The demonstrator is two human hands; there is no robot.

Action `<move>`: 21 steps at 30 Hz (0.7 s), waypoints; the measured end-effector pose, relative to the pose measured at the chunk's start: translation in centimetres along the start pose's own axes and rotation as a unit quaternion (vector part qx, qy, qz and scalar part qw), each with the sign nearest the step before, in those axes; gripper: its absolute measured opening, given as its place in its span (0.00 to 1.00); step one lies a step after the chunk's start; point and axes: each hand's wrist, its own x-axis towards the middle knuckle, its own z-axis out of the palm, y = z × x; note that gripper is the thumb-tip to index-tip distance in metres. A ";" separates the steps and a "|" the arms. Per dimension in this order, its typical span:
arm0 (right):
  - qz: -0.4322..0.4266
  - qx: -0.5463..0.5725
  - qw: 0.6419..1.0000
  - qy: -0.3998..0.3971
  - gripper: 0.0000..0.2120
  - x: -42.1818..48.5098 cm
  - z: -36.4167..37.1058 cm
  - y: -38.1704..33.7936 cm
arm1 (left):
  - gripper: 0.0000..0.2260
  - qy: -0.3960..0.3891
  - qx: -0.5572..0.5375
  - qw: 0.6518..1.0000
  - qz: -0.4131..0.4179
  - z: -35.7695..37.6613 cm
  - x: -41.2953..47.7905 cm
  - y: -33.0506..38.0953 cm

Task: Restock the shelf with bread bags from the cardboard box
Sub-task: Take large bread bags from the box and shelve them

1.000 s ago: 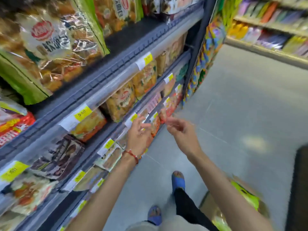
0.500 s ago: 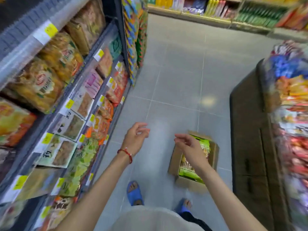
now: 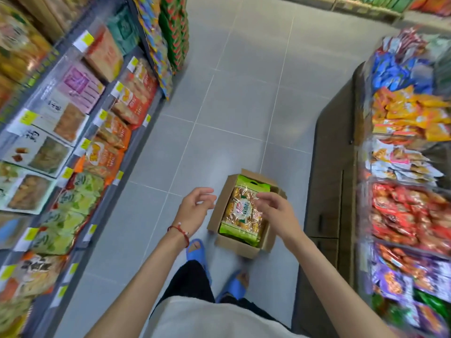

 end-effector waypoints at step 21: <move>0.019 -0.174 0.975 -0.136 0.11 17.0 -5.5 4.1 | 0.07 0.097 0.004 0.982 -0.159 9.9 12.1 -3.1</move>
